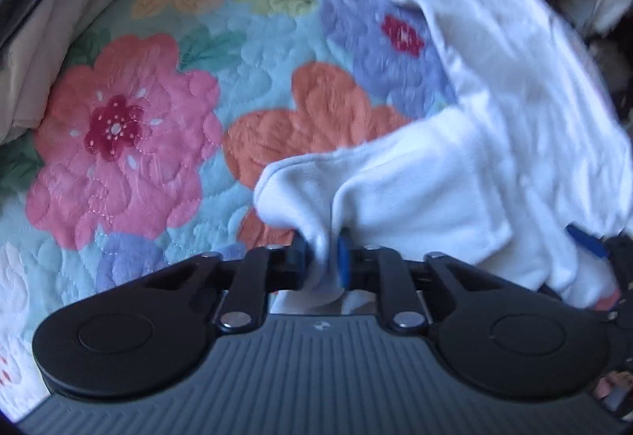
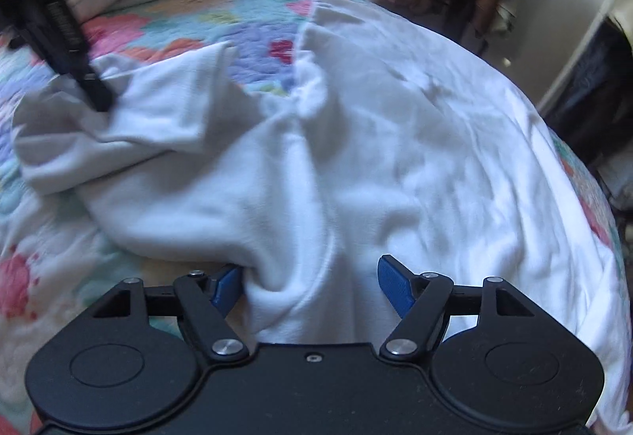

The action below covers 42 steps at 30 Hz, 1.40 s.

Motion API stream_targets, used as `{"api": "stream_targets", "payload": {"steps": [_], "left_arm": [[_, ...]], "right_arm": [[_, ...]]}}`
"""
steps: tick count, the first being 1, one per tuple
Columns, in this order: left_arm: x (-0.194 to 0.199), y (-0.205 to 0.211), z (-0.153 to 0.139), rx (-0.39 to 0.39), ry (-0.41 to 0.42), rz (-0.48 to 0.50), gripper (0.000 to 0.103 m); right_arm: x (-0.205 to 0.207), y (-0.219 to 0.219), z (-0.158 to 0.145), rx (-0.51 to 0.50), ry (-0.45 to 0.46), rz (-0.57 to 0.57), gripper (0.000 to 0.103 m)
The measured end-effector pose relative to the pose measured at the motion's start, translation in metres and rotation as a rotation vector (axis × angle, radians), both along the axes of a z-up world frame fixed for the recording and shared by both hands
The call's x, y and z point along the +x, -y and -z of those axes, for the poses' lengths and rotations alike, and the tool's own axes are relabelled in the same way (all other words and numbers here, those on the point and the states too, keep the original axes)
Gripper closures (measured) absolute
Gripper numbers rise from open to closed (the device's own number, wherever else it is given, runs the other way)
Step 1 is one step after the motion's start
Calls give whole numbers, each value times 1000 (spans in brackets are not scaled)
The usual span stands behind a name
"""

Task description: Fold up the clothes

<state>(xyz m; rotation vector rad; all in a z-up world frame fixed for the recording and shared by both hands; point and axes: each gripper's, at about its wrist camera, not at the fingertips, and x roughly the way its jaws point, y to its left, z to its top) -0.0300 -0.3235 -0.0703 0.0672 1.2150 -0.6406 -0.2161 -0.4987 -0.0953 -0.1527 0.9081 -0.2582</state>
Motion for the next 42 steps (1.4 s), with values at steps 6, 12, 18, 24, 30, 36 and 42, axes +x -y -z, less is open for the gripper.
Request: {"api": "stream_targets", "payload": {"steps": [6, 12, 18, 24, 30, 36, 42], "left_arm": [[3, -36, -70, -69, 382, -147, 91], [-2, -74, -95, -15, 497, -320, 93], [14, -94, -83, 60, 443, -418, 91], [3, -81, -81, 118, 493, -409, 53], [-24, -50, -97, 13, 619, -219, 30], [-48, -1, -89, -91, 511, 49, 28], [-98, 64, -99, -175, 527, 356, 21]], "right_arm": [[-12, 5, -18, 87, 99, 7, 82], [-24, -28, -41, 132, 186, -193, 87], [-15, -57, -22, 189, 31, -318, 89], [-16, -58, -20, 312, 1, -334, 89], [-9, -39, -16, 478, -13, -291, 86], [-18, -4, -62, 593, 185, -76, 49], [-71, 80, -92, 328, 253, 325, 34]]}}
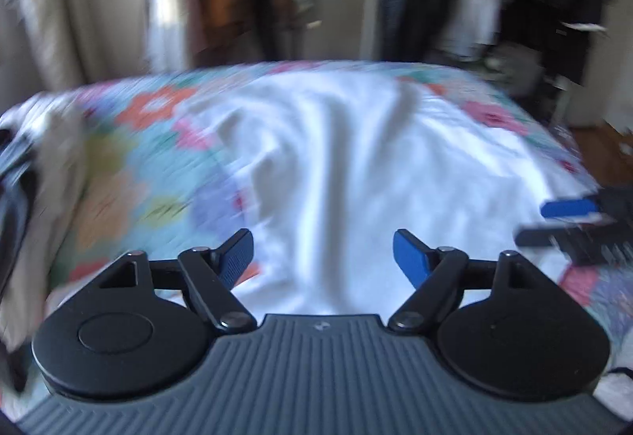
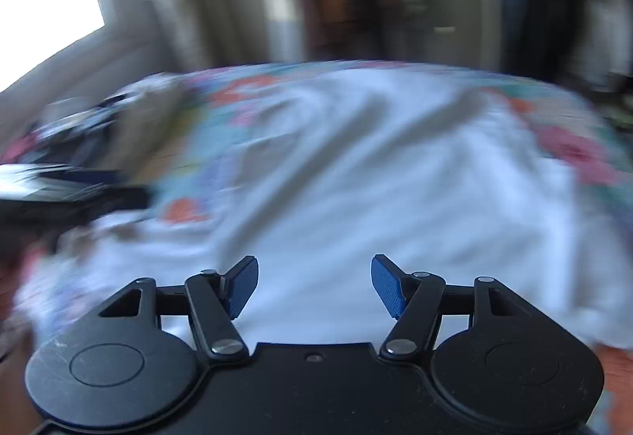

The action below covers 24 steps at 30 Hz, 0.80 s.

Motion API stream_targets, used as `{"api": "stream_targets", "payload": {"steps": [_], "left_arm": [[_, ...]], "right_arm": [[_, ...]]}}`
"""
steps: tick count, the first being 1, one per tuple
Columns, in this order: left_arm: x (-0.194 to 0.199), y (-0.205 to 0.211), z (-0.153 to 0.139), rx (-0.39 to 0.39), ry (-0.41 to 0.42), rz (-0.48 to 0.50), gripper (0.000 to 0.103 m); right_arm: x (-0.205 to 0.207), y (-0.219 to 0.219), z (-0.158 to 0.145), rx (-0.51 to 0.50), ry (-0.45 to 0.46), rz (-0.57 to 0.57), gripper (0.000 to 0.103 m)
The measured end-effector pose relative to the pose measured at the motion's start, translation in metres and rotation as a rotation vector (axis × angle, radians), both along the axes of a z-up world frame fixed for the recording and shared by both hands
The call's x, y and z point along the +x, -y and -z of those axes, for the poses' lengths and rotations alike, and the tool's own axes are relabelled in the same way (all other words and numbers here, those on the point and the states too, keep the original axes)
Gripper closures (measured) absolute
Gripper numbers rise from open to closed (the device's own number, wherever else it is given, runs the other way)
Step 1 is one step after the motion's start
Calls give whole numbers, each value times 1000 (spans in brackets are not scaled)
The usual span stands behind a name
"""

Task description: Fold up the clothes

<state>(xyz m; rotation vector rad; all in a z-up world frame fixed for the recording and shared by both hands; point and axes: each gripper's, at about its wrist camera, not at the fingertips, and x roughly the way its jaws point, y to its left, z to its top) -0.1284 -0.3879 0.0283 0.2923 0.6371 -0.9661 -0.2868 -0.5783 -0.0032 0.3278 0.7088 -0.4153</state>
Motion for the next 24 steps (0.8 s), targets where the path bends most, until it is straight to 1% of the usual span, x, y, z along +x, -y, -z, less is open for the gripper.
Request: {"api": "stream_targets", "payload": {"steps": [1, 2, 4, 5, 7, 9, 11, 12, 14, 15, 18, 21, 23, 24], "left_arm": [[-10, 14, 1, -11, -5, 38, 16], [-20, 28, 2, -22, -11, 76, 15], [-36, 63, 17, -29, -68, 138, 15], [-43, 79, 26, -29, -102, 166, 15], [-58, 104, 49, -28, -172, 206, 15], [-72, 122, 76, 0, -238, 238, 15], [-84, 131, 97, 38, -274, 267, 15], [-90, 133, 104, 52, -278, 285, 15], [-100, 133, 110, 78, -259, 328, 15], [-104, 132, 112, 88, -245, 349, 15], [-116, 129, 112, 137, -200, 405, 14], [-128, 128, 113, 177, -162, 465, 10], [-133, 130, 116, 199, -131, 489, 7], [-134, 131, 118, 211, -110, 487, 7]], "right_arm": [[-11, 23, 1, 11, -20, 68, 34], [-22, 44, 2, 26, -29, 121, 34], [-46, 79, 4, 59, -26, 205, 34], [-59, 97, 9, 106, -5, 242, 34], [-83, 127, 26, 247, 54, 313, 34], [-104, 141, 48, 363, 62, 406, 34], [-123, 151, 67, 464, 62, 495, 34], [-131, 154, 70, 499, 80, 525, 34], [-147, 158, 73, 555, 146, 571, 34], [-151, 161, 74, 558, 157, 593, 34], [-155, 172, 81, 536, 132, 675, 31], [-155, 190, 93, 540, 100, 698, 31], [-157, 201, 93, 493, 127, 702, 32], [-157, 205, 89, 429, 139, 693, 41]]}}
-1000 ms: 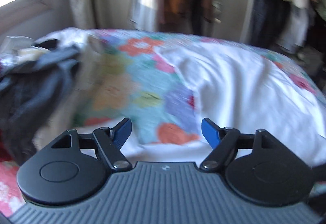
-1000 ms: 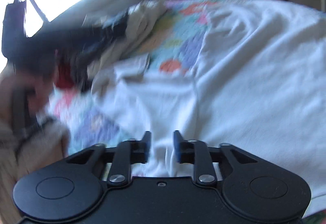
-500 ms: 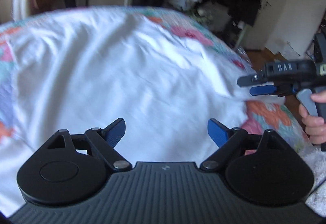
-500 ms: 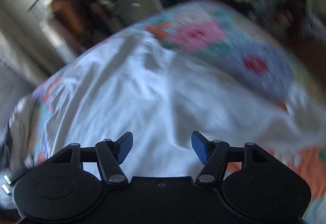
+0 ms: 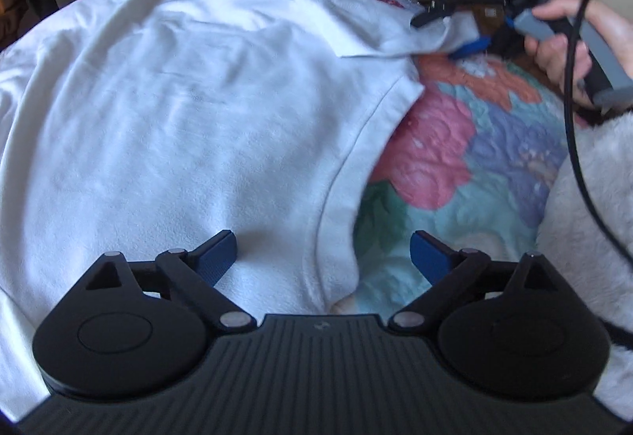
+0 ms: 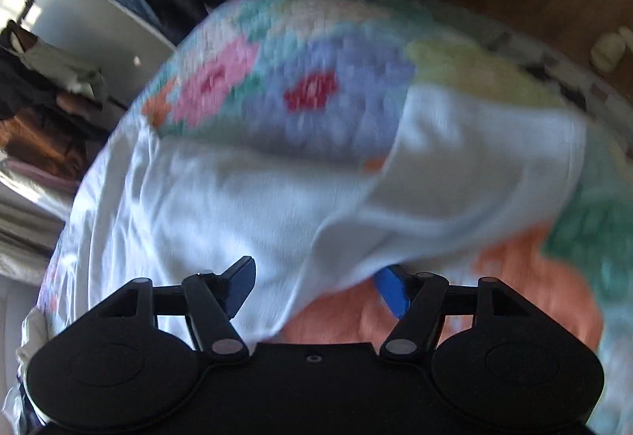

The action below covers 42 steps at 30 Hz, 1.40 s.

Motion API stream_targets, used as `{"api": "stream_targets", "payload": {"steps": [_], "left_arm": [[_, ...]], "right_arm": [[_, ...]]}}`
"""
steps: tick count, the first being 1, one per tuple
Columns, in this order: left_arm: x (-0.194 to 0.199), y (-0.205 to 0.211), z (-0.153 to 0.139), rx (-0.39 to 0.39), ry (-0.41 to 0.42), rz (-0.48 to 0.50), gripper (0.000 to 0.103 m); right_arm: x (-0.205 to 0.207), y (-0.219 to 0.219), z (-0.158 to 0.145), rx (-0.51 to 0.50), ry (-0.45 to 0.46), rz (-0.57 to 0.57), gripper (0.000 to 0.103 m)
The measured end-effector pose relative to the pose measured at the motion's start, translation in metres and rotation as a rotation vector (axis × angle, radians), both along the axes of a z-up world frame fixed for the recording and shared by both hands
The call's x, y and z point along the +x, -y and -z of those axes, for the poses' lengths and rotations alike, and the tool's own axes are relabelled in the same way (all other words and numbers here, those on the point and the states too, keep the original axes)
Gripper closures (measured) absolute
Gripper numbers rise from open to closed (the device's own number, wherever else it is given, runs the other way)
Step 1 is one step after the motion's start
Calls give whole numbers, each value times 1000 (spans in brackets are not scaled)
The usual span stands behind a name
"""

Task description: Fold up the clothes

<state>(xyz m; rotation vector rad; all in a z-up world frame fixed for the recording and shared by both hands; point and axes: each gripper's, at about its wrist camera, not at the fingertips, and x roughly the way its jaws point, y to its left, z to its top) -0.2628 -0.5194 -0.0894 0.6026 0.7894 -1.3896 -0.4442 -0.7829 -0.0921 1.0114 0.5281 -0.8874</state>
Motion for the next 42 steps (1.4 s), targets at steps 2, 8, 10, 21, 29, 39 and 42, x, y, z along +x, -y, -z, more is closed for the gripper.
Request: {"api": "stream_targets", "payload": {"steps": [2, 8, 10, 21, 29, 39, 42], "left_arm": [[2, 2, 3, 4, 26, -18, 7], [22, -3, 10, 39, 2, -70, 8], [24, -2, 9, 62, 24, -64, 8], [30, -3, 4, 77, 3, -82, 7], [20, -6, 9, 107, 19, -23, 0], [15, -20, -2, 5, 114, -105, 93], [10, -32, -29, -32, 150, -100, 94]], "right_arm": [[3, 7, -12, -184, -67, -31, 96], [-20, 31, -87, -656, -149, 39, 96], [-24, 58, -107, -677, -106, 43, 96], [4, 102, -90, -398, -197, -14, 44], [33, 32, -56, -217, -143, -519, 39], [59, 21, -2, -122, -115, -622, 96], [63, 4, -19, -150, -87, -671, 96]]}}
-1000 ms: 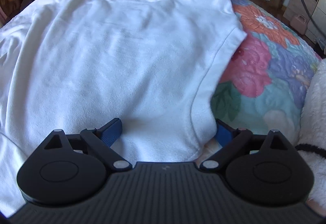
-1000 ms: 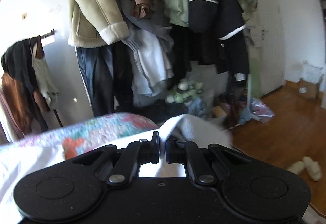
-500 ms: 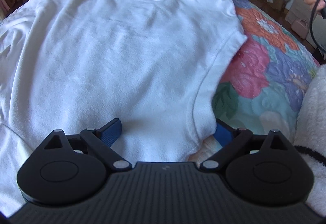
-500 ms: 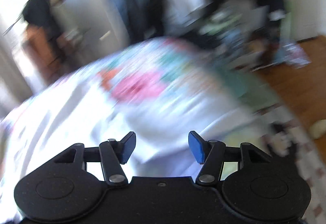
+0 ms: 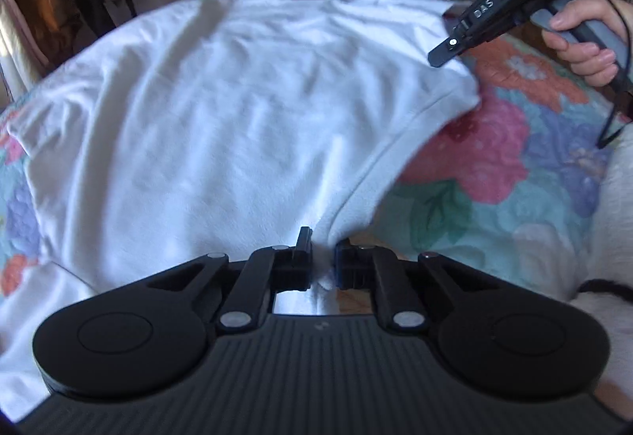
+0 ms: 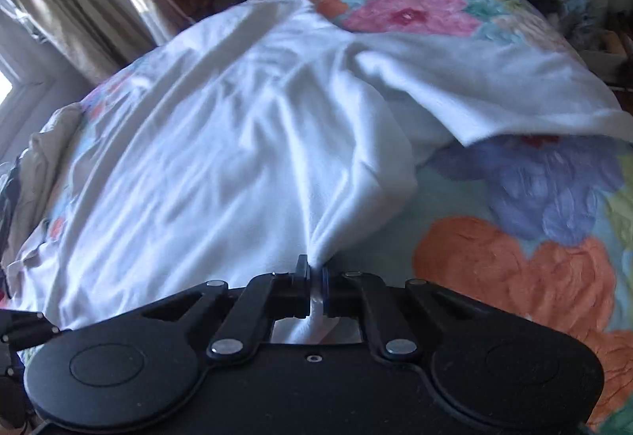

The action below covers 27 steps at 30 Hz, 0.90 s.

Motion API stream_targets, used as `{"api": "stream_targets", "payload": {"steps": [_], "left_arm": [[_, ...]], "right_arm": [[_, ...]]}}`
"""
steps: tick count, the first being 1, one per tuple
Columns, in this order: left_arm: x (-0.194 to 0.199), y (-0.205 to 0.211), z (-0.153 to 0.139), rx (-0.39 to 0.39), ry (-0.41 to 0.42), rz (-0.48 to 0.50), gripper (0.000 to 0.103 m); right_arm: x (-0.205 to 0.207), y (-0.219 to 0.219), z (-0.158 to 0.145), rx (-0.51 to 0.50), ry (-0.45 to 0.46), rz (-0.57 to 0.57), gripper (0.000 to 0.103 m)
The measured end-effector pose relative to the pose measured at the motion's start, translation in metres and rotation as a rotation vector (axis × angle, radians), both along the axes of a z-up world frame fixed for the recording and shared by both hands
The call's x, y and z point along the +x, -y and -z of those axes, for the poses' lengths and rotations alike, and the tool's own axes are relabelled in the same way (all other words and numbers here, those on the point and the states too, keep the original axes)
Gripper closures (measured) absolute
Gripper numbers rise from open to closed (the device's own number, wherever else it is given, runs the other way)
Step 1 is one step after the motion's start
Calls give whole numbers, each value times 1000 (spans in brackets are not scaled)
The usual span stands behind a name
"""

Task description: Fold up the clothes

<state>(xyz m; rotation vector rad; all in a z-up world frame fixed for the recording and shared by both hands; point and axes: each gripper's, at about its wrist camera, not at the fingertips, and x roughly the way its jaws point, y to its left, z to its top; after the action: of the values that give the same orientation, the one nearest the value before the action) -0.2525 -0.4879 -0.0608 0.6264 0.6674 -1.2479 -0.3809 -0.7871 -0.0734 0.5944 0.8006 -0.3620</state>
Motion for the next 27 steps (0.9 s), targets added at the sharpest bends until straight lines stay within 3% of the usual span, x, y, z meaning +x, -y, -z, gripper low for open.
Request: {"api": "stream_targets", "payload": {"steps": [3, 6, 9, 14, 17, 18, 21, 23, 27], "left_arm": [[-11, -21, -43, -62, 90, 47, 94], [-15, -41, -64, -74, 68, 93, 94], [-18, -45, -49, 16, 17, 138, 94], [-14, -25, 9, 193, -103, 111, 93], [-4, -17, 21, 239, -131, 79, 89], [2, -17, 20, 244, -162, 61, 87], [20, -25, 7, 228, -255, 12, 72], [31, -39, -12, 173, -282, -6, 49], [67, -63, -50, 74, -290, -102, 33]], "right_arm": [[-22, -16, -43, -43, 98, -25, 97], [-46, -32, -71, -76, 120, -70, 97], [-51, -40, -51, -51, 49, -141, 98], [-24, -42, 13, -21, -153, -148, 97], [-10, -48, 15, -61, -217, -172, 95], [-7, -51, 10, -81, -234, -176, 89], [-13, -62, -15, -174, -235, -132, 60], [-19, -68, -36, -222, -203, -96, 55], [-22, -85, -77, -296, -116, -66, 46]]}}
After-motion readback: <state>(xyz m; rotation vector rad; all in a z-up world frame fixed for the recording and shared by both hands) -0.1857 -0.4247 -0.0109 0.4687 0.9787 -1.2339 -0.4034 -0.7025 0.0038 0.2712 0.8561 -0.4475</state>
